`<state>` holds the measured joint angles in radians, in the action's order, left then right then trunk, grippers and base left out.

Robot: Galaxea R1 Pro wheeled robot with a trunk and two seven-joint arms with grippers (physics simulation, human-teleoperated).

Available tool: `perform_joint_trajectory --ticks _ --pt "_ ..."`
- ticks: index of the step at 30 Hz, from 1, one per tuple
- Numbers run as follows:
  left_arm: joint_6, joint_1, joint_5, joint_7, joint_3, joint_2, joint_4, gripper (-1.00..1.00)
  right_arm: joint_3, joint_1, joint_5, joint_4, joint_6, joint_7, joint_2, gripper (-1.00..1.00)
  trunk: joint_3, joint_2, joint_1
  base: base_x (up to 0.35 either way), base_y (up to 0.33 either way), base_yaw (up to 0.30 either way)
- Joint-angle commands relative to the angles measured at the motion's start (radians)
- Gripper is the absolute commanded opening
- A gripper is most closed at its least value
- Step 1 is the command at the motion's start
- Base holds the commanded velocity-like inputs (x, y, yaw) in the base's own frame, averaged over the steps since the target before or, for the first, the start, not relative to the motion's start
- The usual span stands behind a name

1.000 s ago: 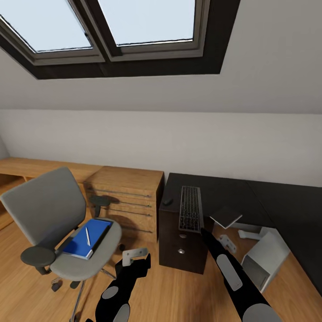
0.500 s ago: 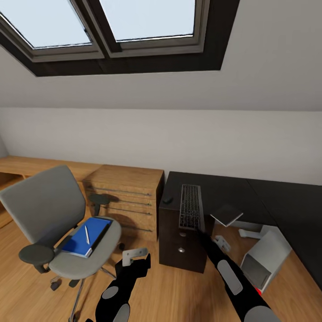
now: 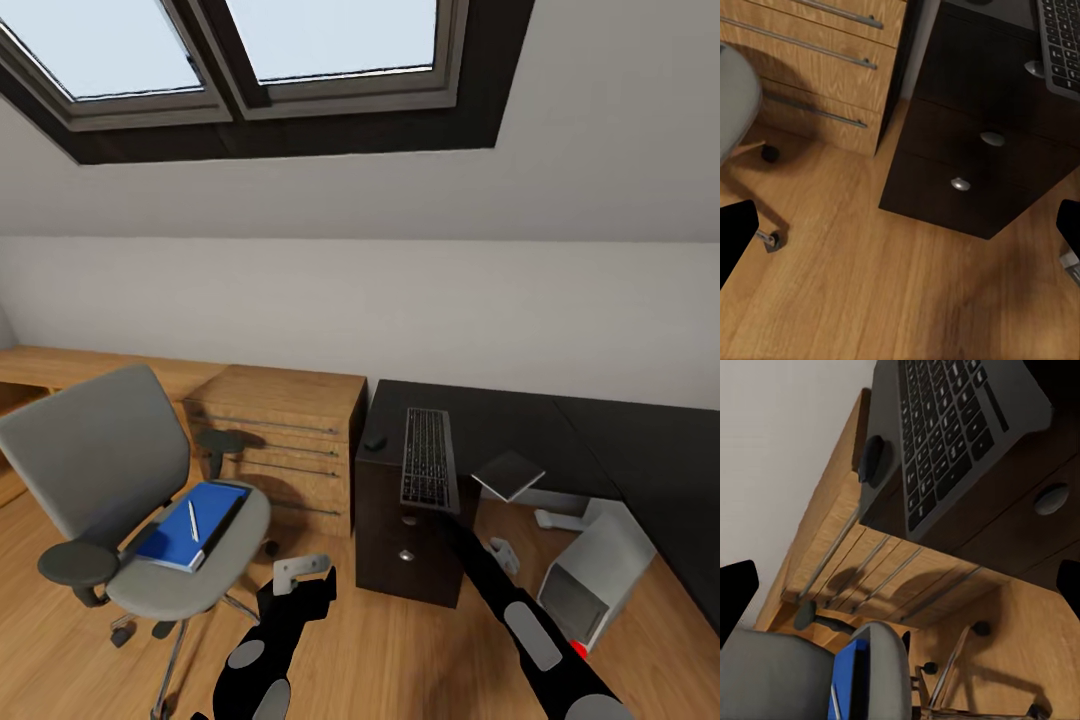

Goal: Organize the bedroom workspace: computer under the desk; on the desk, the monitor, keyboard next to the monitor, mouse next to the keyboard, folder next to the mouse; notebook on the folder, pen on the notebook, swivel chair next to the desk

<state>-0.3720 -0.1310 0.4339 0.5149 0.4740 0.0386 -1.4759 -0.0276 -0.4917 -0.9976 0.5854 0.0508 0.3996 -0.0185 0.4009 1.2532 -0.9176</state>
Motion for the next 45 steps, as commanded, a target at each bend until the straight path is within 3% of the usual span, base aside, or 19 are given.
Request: perform_joint_trajectory --ticks 1,18,28,34,39,45 --pt "-0.002 -0.001 0.008 0.008 0.002 0.0 -0.001 1.0 -0.002 -0.001 -0.015 -0.002 0.005 0.007 -0.001 1.0 0.004 0.008 -0.004 0.0 0.0 0.0" --pt "-0.002 -0.001 0.009 0.008 0.002 0.0 -0.001 1.0 0.005 -0.001 -0.027 -0.011 -0.016 0.004 -0.001 1.0 0.058 0.127 -0.069 0.0 0.0 0.0" --pt "-0.002 -0.001 0.009 0.008 0.002 0.0 -0.001 1.0 0.007 -0.001 0.026 -0.004 -0.052 -0.009 0.0 1.0 0.089 0.197 -0.107 0.0 0.0 0.0" --pt "-0.002 -0.001 0.009 0.008 0.002 0.0 -0.001 1.0 0.003 -0.002 0.033 -0.004 -0.035 -0.006 -0.002 1.0 0.108 0.239 -0.13 0.0 0.0 0.0" --pt "-0.002 -0.001 0.009 0.008 0.002 0.0 -0.001 1.0 -0.01 -0.002 -0.023 -0.005 0.043 -0.005 -0.001 1.0 0.123 0.274 -0.15 0.0 0.0 0.0" --pt "-0.002 -0.001 0.009 0.008 0.002 0.0 -0.001 1.0 -0.015 -0.001 -0.128 -0.004 0.088 -0.003 -0.002 1.0 0.142 0.316 -0.173 0.0 0.0 0.0"
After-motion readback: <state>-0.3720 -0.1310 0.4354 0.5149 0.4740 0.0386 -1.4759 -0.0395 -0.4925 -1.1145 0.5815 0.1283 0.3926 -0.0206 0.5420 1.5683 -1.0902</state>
